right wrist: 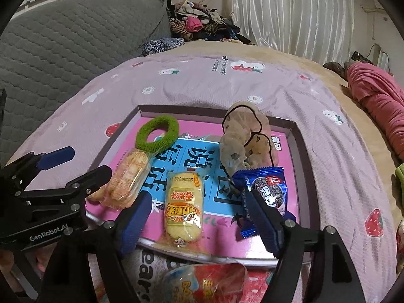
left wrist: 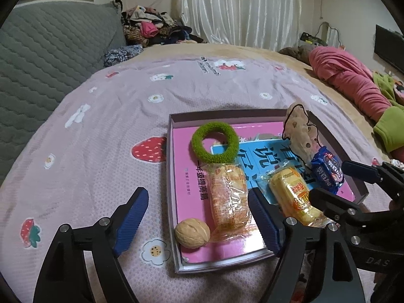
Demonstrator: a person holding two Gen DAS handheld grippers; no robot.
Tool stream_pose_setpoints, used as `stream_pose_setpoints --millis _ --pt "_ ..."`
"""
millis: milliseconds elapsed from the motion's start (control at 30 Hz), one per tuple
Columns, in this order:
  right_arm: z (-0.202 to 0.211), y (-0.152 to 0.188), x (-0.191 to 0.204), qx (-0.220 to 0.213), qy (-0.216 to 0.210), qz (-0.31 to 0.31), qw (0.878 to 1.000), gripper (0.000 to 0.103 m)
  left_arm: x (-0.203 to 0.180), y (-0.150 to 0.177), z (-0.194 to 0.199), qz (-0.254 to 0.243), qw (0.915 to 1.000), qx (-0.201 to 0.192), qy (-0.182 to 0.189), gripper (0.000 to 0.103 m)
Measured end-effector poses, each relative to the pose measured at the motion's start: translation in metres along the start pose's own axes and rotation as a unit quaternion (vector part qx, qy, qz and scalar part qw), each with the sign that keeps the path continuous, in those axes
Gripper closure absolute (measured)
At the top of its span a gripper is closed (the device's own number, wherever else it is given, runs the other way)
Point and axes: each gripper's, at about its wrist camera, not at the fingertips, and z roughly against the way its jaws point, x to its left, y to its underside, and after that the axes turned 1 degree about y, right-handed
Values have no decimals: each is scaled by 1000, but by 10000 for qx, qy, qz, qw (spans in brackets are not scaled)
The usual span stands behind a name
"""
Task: Organize objects
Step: 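Lower the bun with the left tool while the right tool lowers the cake pack into the tray, opening both, then lift both open tools away from the tray toward the two Kinder egg packs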
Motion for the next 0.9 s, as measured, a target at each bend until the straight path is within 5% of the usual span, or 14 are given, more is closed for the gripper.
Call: stream_pose_setpoints --millis 533,667,900 --pt "80 2 9 -326 133 94 9993 14 0 7 76 84 9997 -175 -175 17" --pt "106 1 11 -424 210 137 9988 14 0 9 101 101 9995 -198 -217 5" --pt "160 5 9 -636 287 102 9975 14 -9 8 152 75 9990 -374 -236 1"
